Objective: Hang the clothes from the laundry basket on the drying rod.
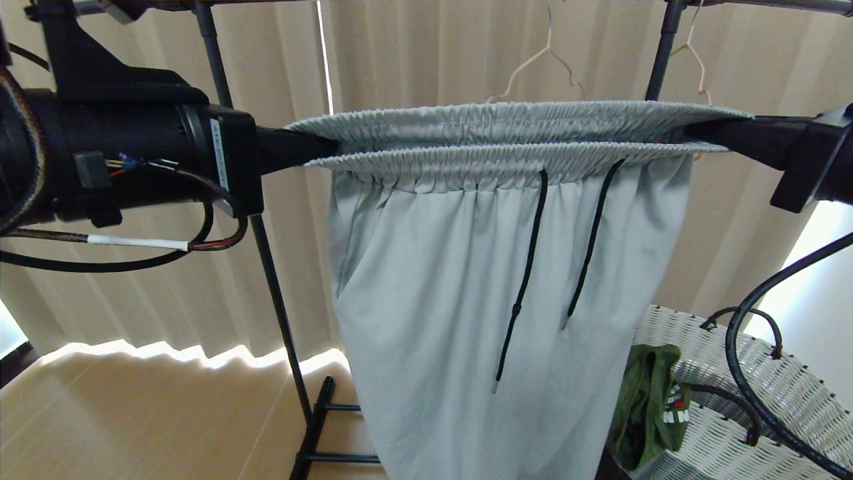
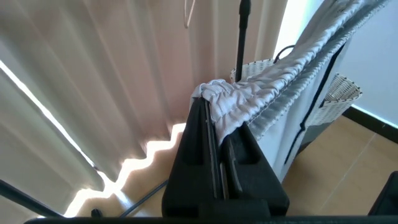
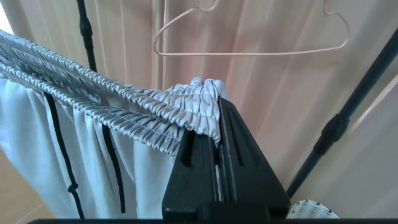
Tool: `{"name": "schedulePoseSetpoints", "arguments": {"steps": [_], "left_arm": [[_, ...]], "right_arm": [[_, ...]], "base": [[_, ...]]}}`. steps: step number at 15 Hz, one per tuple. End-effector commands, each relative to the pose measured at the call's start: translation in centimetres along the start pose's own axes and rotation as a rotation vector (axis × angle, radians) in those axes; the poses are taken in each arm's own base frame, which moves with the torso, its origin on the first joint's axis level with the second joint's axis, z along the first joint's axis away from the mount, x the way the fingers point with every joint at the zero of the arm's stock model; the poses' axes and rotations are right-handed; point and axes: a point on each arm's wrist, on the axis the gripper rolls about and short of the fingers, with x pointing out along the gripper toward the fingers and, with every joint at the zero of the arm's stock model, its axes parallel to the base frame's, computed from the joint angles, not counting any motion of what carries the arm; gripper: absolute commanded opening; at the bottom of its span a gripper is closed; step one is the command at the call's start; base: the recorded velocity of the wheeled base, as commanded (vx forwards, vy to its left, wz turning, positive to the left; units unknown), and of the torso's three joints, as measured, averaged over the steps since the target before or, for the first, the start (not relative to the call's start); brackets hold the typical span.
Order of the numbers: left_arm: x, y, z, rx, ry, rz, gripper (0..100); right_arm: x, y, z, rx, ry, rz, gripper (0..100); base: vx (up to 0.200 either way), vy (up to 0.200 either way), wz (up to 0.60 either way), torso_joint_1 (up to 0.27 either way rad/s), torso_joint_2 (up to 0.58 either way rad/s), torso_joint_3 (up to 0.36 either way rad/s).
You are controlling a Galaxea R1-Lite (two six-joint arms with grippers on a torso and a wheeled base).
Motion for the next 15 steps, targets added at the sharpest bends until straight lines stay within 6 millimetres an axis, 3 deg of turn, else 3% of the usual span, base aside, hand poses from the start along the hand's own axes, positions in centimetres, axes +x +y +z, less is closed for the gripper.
{"name": "schedulePoseSetpoints", "arguments": {"steps": [1, 12, 13, 15], "left_arm": [[-0.13, -0.04, 0.08, 0.001, -0.004, -0.001, 0], [-0.2, -0.05, -0.43, 0.053, 0.007, -0.001, 0], [-0.26, -0.06, -0.4, 0.054, 0.005, 0.0, 0], [-0.17, 0.1, -0.52, 0.055, 0.013, 0.006, 0]], "right_arm": [[-0.14, -0.06, 0.48, -0.002, -0.018, -0.005, 0], [-0.2, -0.04, 0.26, 0.025, -0.007, -0.003, 0], [-0.29, -0.03, 0.19, 0.034, -0.006, -0.002, 100], [-0.97, 0.06, -0.06, 0.058, -0.01, 0.001, 100]], "base": [[0.0, 0.0, 0.0, 0.0, 0.0, 0.0], [0.0, 0.0, 0.0, 0.0, 0.0, 0.0], [0.0, 0.0, 0.0, 0.0, 0.0, 0.0], [0.0, 0.0, 0.0, 0.0, 0.0, 0.0]]}}
